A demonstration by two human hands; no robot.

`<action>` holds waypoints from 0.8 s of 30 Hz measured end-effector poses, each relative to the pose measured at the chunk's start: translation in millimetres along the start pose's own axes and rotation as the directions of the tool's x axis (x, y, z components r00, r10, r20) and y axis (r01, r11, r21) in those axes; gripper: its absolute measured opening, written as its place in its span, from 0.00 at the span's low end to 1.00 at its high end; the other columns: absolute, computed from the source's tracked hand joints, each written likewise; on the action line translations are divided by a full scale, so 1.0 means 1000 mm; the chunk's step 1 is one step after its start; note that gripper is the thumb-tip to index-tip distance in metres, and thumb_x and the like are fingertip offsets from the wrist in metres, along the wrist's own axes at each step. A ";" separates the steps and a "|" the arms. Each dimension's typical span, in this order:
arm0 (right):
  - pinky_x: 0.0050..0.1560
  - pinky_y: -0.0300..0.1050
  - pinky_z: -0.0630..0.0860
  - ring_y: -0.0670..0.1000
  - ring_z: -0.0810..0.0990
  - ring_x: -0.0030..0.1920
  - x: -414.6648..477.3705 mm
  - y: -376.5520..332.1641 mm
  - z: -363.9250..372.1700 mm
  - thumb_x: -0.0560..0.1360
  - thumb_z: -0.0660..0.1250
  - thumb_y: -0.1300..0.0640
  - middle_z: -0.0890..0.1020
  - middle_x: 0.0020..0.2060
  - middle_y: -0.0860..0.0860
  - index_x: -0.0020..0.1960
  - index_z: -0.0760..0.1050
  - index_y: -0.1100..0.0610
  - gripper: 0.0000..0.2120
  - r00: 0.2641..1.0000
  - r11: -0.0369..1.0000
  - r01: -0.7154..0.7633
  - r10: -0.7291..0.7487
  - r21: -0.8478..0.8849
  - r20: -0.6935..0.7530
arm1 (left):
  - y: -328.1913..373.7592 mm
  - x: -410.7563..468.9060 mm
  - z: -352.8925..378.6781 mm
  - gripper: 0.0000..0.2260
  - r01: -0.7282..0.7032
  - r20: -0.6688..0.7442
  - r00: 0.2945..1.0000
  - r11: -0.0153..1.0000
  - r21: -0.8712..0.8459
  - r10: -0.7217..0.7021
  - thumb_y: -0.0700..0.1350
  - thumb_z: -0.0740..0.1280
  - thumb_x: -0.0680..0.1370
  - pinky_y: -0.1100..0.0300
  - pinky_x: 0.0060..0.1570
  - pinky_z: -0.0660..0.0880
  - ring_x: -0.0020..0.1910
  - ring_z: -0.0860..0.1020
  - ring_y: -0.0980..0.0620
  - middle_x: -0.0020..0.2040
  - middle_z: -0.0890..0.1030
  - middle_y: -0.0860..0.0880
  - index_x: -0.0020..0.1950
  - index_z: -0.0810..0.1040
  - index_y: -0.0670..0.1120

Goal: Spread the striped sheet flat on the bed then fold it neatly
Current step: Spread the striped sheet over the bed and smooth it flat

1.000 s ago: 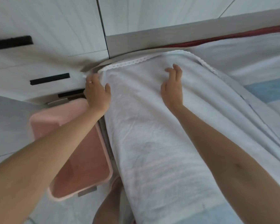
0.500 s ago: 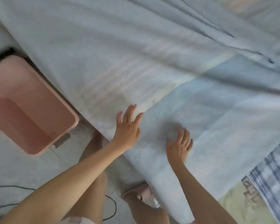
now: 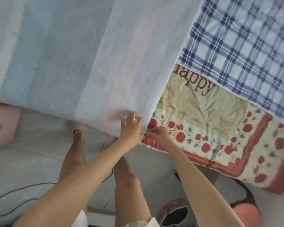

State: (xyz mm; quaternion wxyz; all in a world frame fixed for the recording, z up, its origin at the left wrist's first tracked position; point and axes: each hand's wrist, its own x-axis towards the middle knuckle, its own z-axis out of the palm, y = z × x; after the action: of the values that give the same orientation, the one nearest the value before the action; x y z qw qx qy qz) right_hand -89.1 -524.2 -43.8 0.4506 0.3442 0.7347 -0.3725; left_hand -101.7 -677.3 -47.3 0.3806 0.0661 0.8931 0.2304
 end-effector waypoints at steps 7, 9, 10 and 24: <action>0.41 0.43 0.75 0.51 0.77 0.41 -0.001 0.011 0.048 0.75 0.66 0.63 0.78 0.38 0.55 0.52 0.73 0.64 0.07 0.993 0.965 0.060 -0.083 0.254 0.082 | -0.023 -0.025 0.024 0.34 -0.045 0.076 0.996 0.996 0.075 0.039 0.43 0.71 0.68 0.49 0.67 0.60 0.70 0.60 0.39 0.75 0.54 0.44 0.72 0.63 0.50; 0.42 0.48 0.80 0.53 0.80 0.41 -0.007 0.006 0.048 0.77 0.63 0.62 0.79 0.42 0.56 0.57 0.73 0.64 0.10 0.989 0.929 0.030 -0.080 0.368 0.123 | -0.018 -0.032 0.024 0.37 0.009 0.084 0.996 0.992 0.124 -0.020 0.52 0.74 0.65 0.47 0.65 0.63 0.69 0.63 0.39 0.73 0.58 0.42 0.71 0.64 0.47; 0.41 0.50 0.81 0.53 0.80 0.38 -0.012 0.000 0.048 0.77 0.62 0.62 0.79 0.41 0.56 0.57 0.72 0.63 0.10 0.987 0.909 0.024 -0.088 0.415 0.136 | -0.013 -0.037 0.023 0.39 0.042 0.052 0.997 0.989 0.141 -0.050 0.55 0.74 0.62 0.47 0.60 0.67 0.66 0.67 0.40 0.70 0.63 0.41 0.68 0.65 0.45; 0.47 0.44 0.80 0.54 0.80 0.51 -0.001 -0.082 -0.020 0.76 0.67 0.60 0.76 0.58 0.58 0.74 0.50 0.58 0.34 0.987 0.848 0.162 -0.129 0.505 -0.100 | 0.025 -0.065 -0.024 0.10 0.178 -0.111 0.977 0.984 -0.031 -0.181 0.37 0.62 0.76 0.60 0.42 0.62 0.53 0.76 0.42 0.52 0.78 0.42 0.57 0.74 0.40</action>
State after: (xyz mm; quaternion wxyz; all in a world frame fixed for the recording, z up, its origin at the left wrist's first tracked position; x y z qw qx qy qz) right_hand -166.2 -547.3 -17.5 0.2905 0.4061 0.6470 -0.5763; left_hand -74.4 -683.1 20.8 0.3493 -0.0319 0.9131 0.2080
